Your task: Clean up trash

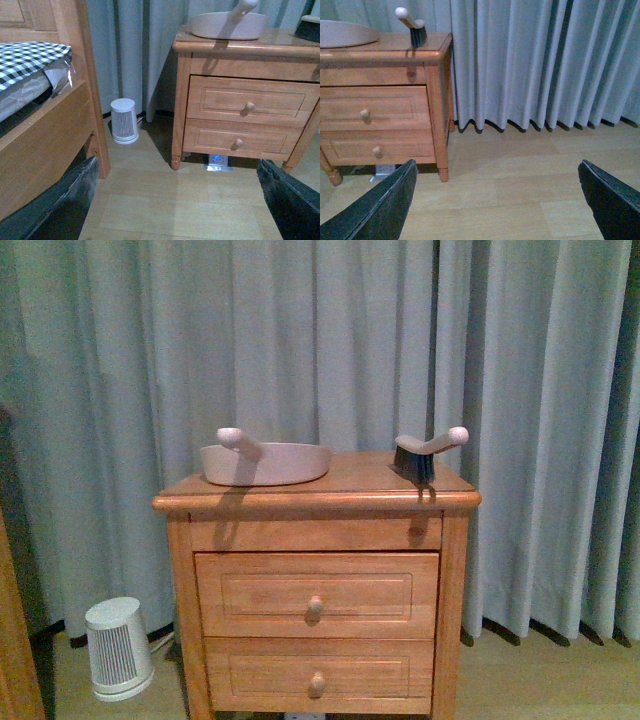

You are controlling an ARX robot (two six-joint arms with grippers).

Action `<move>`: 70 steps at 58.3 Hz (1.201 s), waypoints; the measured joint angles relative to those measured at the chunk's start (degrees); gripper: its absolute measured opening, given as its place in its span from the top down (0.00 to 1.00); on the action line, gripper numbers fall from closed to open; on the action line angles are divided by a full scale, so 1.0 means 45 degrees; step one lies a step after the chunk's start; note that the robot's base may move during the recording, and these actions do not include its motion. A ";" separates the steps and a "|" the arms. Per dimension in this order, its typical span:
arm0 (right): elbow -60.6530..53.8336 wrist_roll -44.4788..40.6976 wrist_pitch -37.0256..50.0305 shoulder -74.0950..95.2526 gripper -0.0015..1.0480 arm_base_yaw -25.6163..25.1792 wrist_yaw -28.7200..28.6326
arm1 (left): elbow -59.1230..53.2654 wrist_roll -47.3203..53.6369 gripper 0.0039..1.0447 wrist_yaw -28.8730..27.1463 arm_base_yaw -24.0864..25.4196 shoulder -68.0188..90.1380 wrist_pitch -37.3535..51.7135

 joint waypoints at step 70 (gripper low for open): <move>0.0005 0.0000 0.0000 0.0000 0.07 0.0000 -0.0005 | 0.0000 0.0000 0.07 0.0000 0.0000 0.0000 0.0000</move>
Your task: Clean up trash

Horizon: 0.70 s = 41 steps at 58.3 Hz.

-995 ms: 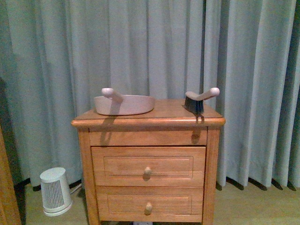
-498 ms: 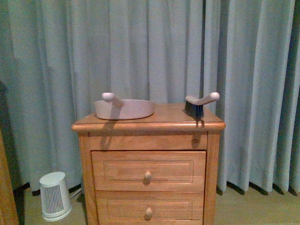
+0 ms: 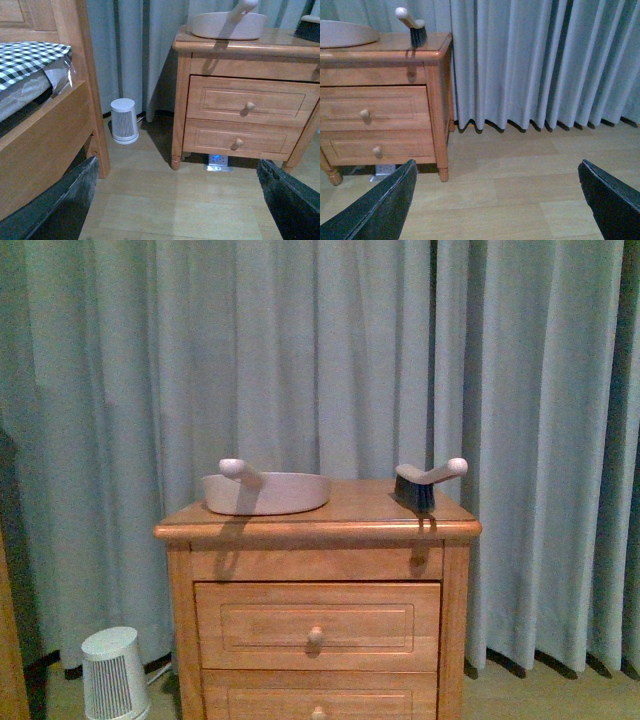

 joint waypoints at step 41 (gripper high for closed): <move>0.0000 0.0000 0.0000 -0.0005 0.07 0.0000 0.0005 | 0.0000 0.0000 0.07 0.0000 0.0000 0.0000 0.0000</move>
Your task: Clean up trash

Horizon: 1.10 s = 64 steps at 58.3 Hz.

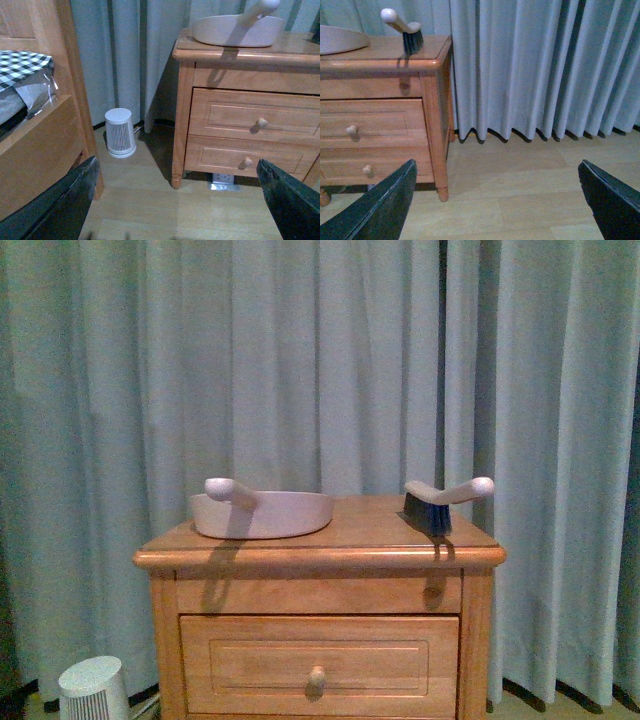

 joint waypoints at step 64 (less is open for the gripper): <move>-0.0005 0.0005 -0.0010 -0.0005 0.07 0.0000 0.0000 | 0.0000 0.0000 0.07 0.0005 0.0000 -0.0010 0.0000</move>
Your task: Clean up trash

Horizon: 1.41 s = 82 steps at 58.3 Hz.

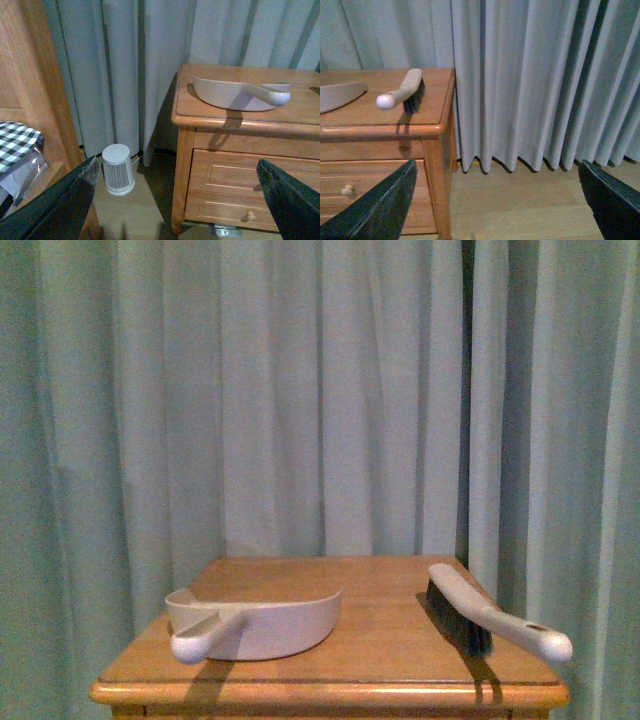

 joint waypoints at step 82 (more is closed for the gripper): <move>0.0000 -0.0005 0.0000 0.0005 0.07 0.0000 -0.0005 | 1.7879 -0.0957 0.07 -0.4109 -0.5571 2.3921 -0.4333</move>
